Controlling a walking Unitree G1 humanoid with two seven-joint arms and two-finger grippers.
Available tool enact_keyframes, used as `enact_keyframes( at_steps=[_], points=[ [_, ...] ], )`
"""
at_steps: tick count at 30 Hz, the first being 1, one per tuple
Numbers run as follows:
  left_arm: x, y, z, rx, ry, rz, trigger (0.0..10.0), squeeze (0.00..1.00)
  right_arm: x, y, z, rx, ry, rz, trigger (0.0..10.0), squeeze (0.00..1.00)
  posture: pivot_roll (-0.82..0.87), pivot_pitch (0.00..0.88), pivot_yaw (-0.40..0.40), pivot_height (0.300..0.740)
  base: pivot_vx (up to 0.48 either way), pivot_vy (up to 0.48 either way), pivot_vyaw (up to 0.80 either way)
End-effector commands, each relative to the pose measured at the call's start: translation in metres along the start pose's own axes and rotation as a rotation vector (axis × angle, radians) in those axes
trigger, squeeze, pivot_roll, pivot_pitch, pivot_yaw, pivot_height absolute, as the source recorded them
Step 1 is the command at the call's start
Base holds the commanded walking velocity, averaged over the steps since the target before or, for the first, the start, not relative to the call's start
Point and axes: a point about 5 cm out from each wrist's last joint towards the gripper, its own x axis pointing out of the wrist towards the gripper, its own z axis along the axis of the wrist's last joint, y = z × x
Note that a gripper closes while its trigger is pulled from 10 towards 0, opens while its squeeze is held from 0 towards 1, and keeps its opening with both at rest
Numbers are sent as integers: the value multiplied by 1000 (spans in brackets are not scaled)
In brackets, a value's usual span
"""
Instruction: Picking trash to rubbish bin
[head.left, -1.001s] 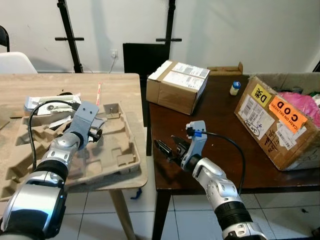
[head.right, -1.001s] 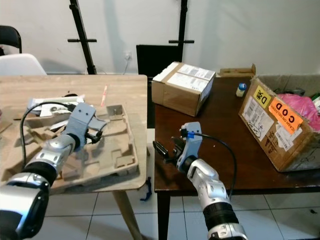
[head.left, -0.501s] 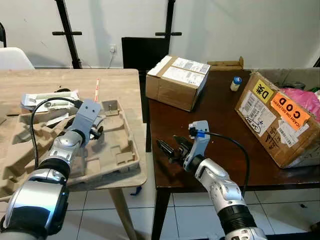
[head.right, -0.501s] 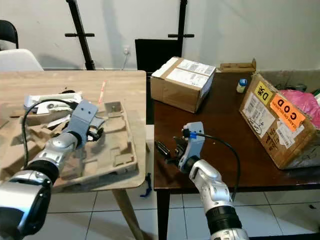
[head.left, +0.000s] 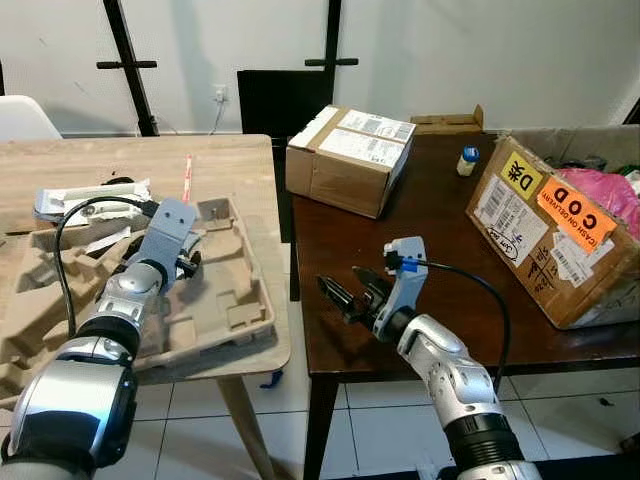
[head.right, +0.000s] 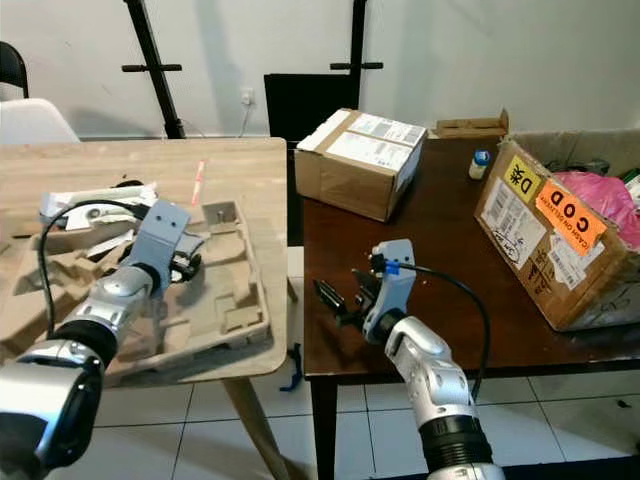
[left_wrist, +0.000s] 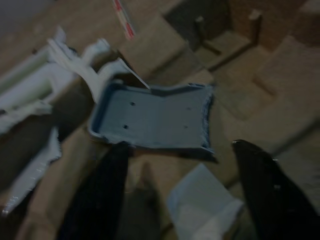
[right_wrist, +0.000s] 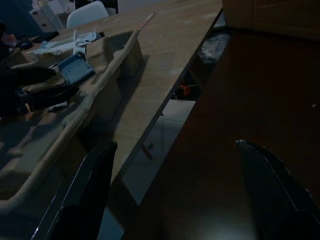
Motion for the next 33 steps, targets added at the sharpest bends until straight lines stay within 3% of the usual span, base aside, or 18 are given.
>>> enact_keyframes(
  at_steps=[1, 13, 17, 23, 27, 28, 31, 33],
  points=[
    [-1, -5, -9, -65, 35, -26, 0, 0, 1, 6, -2, 6, 13, 15, 10000, 0, -61, 232, 5, 740, 0, 0, 0],
    [-3, -7, -19, -29, 87, -71, 0, 0, 1, 5, -2, 9, 25, 11, 10000, 0, -52, 226, 5, 740, 0, 0, 0],
    [-3, -9, -20, -49, 91, -93, 0, 0, 1, 4, -3, 9, 29, 9, 10000, 0, -49, 226, 4, 740, 0, 0, 0],
    [0, -14, -5, -134, 19, -169, 0, 0, 3, 3, 0, 10, 23, 7, 10000, 0, -39, 225, 0, 740, 0, 0, 0],
    [1, -16, 10, -206, -60, -242, 0, 0, 5, 2, 1, 11, 19, 6, 10000, 0, -25, 217, -4, 740, 0, 0, 0],
    [1, -19, 20, -261, -123, -327, 0, 0, 7, 2, 1, 11, 15, 8, 10000, 0, -16, 208, -7, 740, 0, 0, 0],
    [0, -22, 24, -275, -145, -383, 0, 0, 8, 2, 2, 11, 13, 9, 10000, 0, -13, 204, -10, 740, 0, 0, 0],
    [-3, -29, 25, -249, -144, -519, 0, 0, 10, 2, 3, 10, 8, 12, 10000, 0, -3, 189, -14, 740, 0, 0, 0]
  ],
)
